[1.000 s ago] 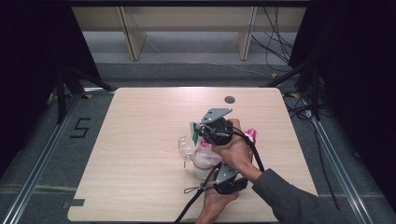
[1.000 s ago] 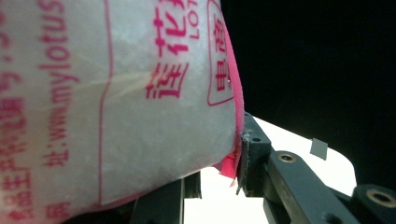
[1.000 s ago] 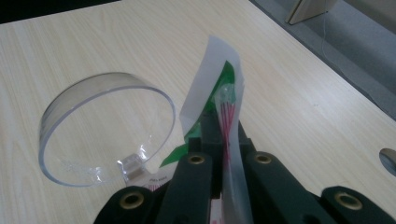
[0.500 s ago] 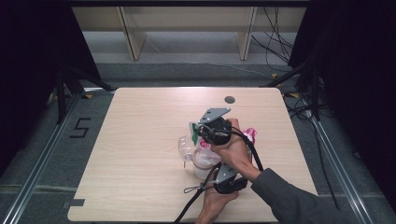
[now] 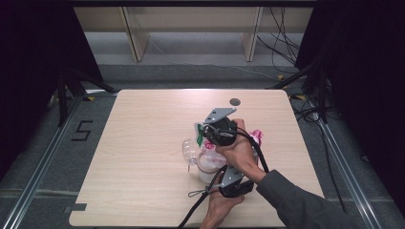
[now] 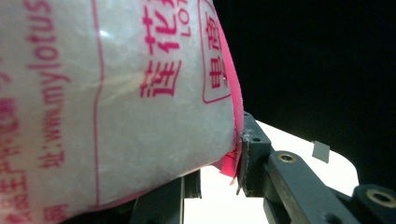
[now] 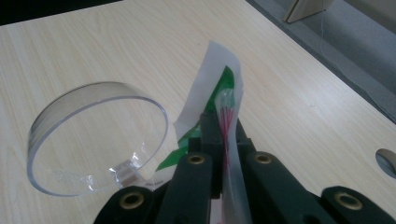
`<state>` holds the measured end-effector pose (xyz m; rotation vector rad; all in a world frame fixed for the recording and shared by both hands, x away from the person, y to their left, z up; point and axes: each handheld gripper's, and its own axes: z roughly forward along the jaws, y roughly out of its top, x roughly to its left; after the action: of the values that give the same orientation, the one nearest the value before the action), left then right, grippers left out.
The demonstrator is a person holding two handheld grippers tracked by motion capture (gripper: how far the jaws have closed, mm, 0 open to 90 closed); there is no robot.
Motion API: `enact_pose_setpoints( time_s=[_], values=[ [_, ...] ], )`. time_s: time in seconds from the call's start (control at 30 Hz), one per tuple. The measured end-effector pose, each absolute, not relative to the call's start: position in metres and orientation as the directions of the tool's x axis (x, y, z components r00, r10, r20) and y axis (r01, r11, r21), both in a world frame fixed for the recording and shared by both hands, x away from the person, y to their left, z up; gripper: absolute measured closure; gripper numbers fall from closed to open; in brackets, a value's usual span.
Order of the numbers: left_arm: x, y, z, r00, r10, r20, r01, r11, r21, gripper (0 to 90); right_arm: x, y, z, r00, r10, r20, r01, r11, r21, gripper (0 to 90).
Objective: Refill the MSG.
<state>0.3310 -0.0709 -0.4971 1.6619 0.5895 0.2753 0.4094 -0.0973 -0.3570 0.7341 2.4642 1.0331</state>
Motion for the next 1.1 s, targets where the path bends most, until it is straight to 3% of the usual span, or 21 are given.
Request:
enact_pose_setpoints(
  time_s=[0.2, 0.3, 0.67, 0.77, 1.1],
  values=[
    [0.3325, -0.0714, -0.4978, 0.835, 0.527, -0.158, 0.235, -0.083, 0.968, 74.2, 0.4113, -0.0939, -0.36, -0.799, 0.58, -0.16, 0.303, 0.617, 0.726, 90.0],
    [0.3353, -0.0724, -0.4972, 0.859, 0.486, -0.164, 0.224, -0.068, 0.972, 74.4, 0.4108, -0.0933, -0.3587, -0.797, 0.582, -0.16, 0.305, 0.618, 0.725, 90.0],
    [0.3316, -0.0725, -0.4974, 0.835, 0.522, -0.177, 0.241, -0.057, 0.969, 74.6, 0.412, -0.0935, -0.3595, -0.81, 0.565, -0.157, 0.293, 0.621, 0.727, 90.0],
    [0.3333, -0.0706, -0.4969, 0.842, 0.52, -0.145, 0.222, -0.089, 0.971, 74.6, 0.4122, -0.094, -0.3591, -0.809, 0.564, -0.166, 0.284, 0.622, 0.729, 90.0],
    [0.3353, -0.0744, -0.4971, 0.85, 0.501, -0.165, 0.225, -0.061, 0.972, 74.7, 0.411, -0.0944, -0.3579, -0.801, 0.585, -0.126, 0.332, 0.609, 0.72, 90.0]
  ],
)
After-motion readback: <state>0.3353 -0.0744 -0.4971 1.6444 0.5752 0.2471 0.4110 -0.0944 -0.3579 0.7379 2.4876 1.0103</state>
